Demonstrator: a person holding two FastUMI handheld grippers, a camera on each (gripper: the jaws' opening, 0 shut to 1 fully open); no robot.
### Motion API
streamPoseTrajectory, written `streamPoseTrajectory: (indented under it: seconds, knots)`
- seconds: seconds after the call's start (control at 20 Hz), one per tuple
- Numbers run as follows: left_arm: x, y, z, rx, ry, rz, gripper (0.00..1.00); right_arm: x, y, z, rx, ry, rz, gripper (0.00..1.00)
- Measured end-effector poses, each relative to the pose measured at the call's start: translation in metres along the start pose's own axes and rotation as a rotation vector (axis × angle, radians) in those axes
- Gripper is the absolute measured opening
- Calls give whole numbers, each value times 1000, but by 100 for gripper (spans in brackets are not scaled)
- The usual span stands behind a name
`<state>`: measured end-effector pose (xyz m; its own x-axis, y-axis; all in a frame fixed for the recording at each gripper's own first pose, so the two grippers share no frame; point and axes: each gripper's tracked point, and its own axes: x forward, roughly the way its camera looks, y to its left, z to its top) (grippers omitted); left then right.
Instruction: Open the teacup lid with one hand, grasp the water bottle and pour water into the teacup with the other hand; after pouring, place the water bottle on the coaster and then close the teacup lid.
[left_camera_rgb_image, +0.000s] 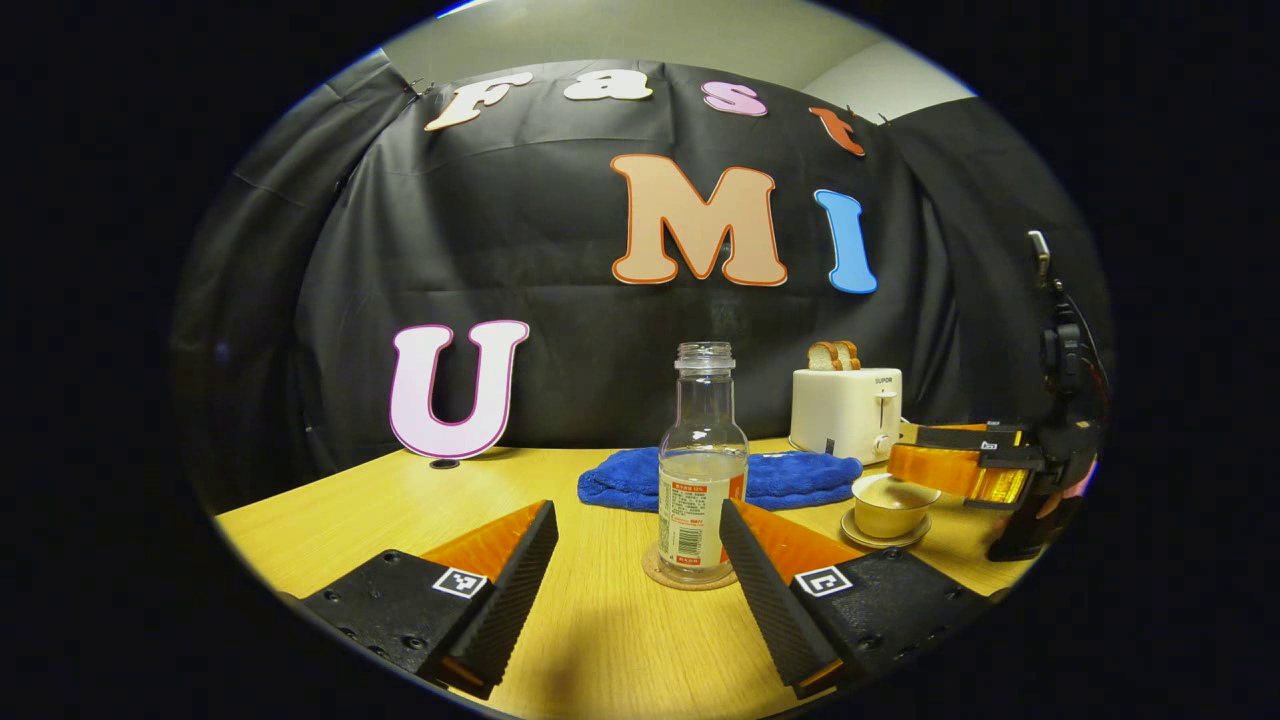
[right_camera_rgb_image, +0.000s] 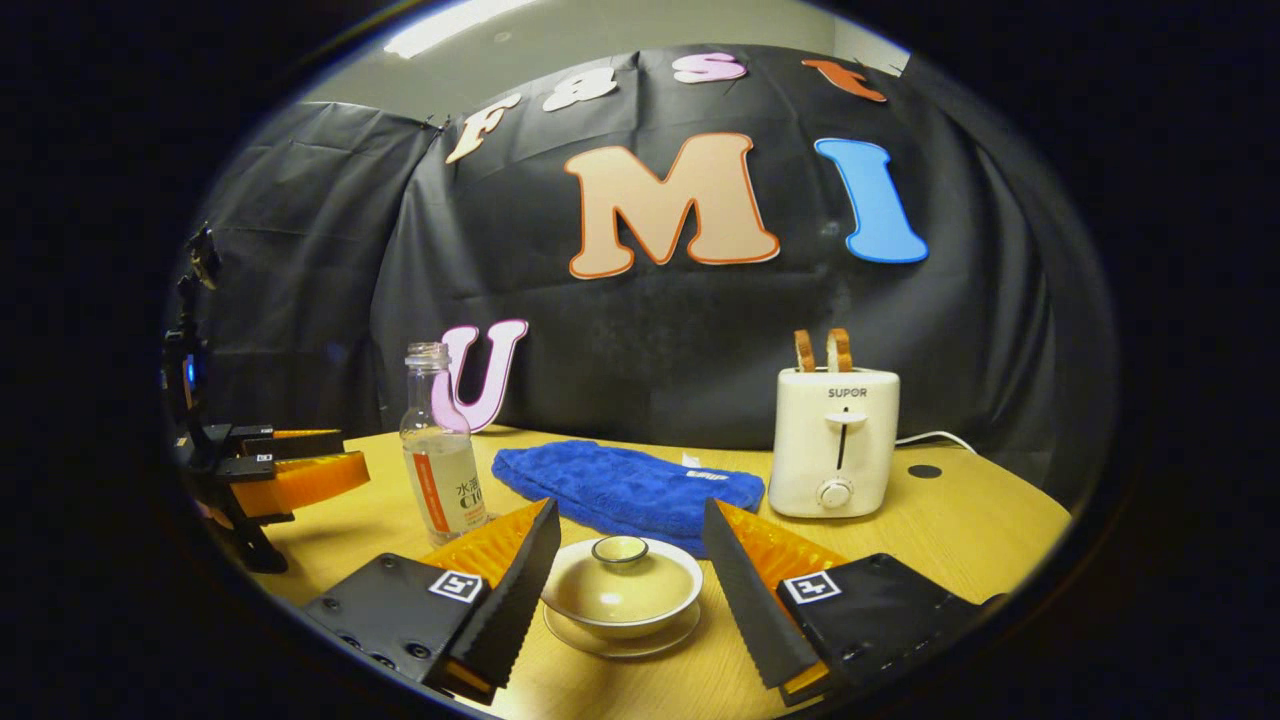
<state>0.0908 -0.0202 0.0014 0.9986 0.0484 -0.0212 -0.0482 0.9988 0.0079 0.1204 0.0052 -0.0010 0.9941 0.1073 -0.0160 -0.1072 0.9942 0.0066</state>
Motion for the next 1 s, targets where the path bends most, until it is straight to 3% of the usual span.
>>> streamPoseTrajectory:
  seconds: [0.05,0.1,0.25,0.35,0.4,0.55,0.7,0.75,0.8,0.9,1.0]
  knots:
    - [1,0,0,0,0,0,95,-4,-3,0,-7,-6,-13,92]
    - [0,0,0,0,0,1,96,-10,-2,-1,-4,-2,-15,88]
    - [-1,0,-1,-1,2,6,95,-24,-7,-1,-5,-7,-40,92]
    - [-4,0,0,-1,2,8,95,-37,-15,0,-7,-12,-91,89]
    - [-7,2,0,-1,2,15,95,-44,-22,1,-8,-13,-127,92]
    - [-15,13,0,1,2,73,95,-69,-36,3,-11,-21,-228,96]
    - [-23,19,0,3,5,117,95,-85,-45,4,-12,-23,-288,88]
    - [-25,21,0,2,5,131,95,-89,-47,4,-12,-25,-305,92]
    - [-27,24,0,3,4,144,95,-91,-49,4,-12,-26,-313,88]
    - [-29,27,-1,3,5,163,95,-94,-48,4,-13,-25,-316,96]
    - [-31,28,-1,5,4,173,95,-95,-52,4,-13,-26,-336,88]
